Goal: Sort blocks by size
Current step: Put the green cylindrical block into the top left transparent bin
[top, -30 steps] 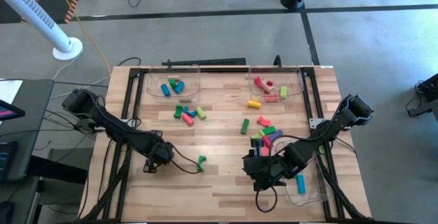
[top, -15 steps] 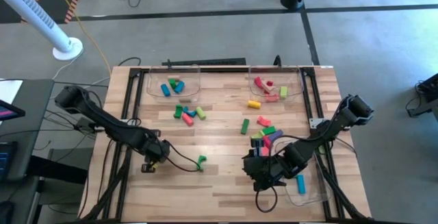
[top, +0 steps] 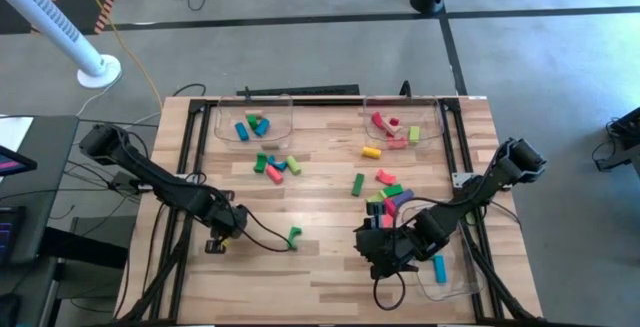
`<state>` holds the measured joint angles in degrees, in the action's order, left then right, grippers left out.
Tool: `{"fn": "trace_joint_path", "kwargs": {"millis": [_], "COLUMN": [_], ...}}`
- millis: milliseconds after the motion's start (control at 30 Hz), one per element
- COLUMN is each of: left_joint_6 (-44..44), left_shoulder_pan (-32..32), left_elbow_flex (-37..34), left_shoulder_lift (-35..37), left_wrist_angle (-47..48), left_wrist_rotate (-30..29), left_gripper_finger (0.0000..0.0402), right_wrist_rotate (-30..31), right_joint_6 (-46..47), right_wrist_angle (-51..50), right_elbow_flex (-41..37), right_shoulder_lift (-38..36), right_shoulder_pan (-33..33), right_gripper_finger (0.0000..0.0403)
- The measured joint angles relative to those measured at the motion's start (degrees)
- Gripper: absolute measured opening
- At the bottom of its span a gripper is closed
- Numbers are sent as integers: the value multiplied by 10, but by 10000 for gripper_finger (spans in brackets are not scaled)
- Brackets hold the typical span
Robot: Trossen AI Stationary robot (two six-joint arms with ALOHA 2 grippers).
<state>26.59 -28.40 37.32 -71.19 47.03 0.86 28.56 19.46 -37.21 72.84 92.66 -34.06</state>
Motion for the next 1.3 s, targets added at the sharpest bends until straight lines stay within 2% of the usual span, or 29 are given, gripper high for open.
{"fn": "trace_joint_path", "kwargs": {"millis": [200, 367, 567, 767, 933, 1300], "left_joint_6": [11, 24, 83, 118, 116, 101], "left_shoulder_pan": [-1, -12, -63, -105, -116, -116], "left_elbow_flex": [11, 25, 8, -1, -2, -2], "left_shoulder_lift": [-1, -1, -1, 0, 0, -2], "left_wrist_angle": [7, 39, 59, 46, 16, 16], "left_wrist_rotate": [-9, -11, -12, -63, -76, -83], "left_gripper_finger": [135, 163, 171, 171, 171, 176], "right_wrist_rotate": [0, 0, 0, 0, 0, 0], "right_joint_6": [0, 1, 1, 1, 1, 0], "right_wrist_angle": [0, 0, 0, 0, 0, 0], "right_elbow_flex": [0, 0, 0, 0, 0, 0], "right_shoulder_lift": [0, 0, 0, 0, 0, 0], "right_shoulder_pan": [0, 0, 0, 0, 0, 0], "right_gripper_finger": [202, 202, 202, 202, 202, 202]}}
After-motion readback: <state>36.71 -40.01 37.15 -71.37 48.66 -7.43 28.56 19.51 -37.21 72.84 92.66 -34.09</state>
